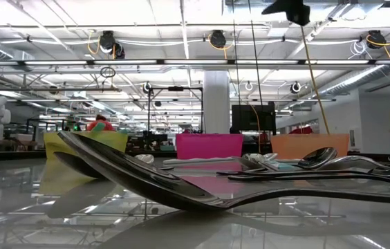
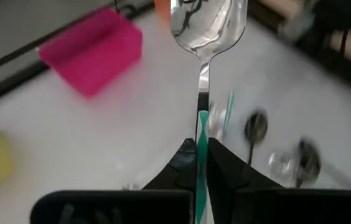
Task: Sort silverware by color (type)
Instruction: Put the white patterned spoon into the pink bin
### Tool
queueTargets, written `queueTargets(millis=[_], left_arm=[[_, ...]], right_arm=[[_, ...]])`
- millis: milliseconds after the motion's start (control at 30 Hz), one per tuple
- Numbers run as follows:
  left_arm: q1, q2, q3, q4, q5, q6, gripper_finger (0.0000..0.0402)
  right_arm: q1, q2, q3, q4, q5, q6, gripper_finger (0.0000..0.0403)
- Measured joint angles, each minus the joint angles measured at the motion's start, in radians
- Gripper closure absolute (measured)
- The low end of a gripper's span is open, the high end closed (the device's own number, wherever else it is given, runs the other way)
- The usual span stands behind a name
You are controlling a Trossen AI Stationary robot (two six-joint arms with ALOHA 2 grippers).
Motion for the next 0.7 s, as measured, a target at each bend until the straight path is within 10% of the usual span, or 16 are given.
queueTargets(millis=[700], left_arm=[[0.227,-0.001,0.134,0.687,-0.003,0.286,0.0390]], right_arm=[[0.115,0.000,0.000,0.345,0.161,-0.118,0.0211]])
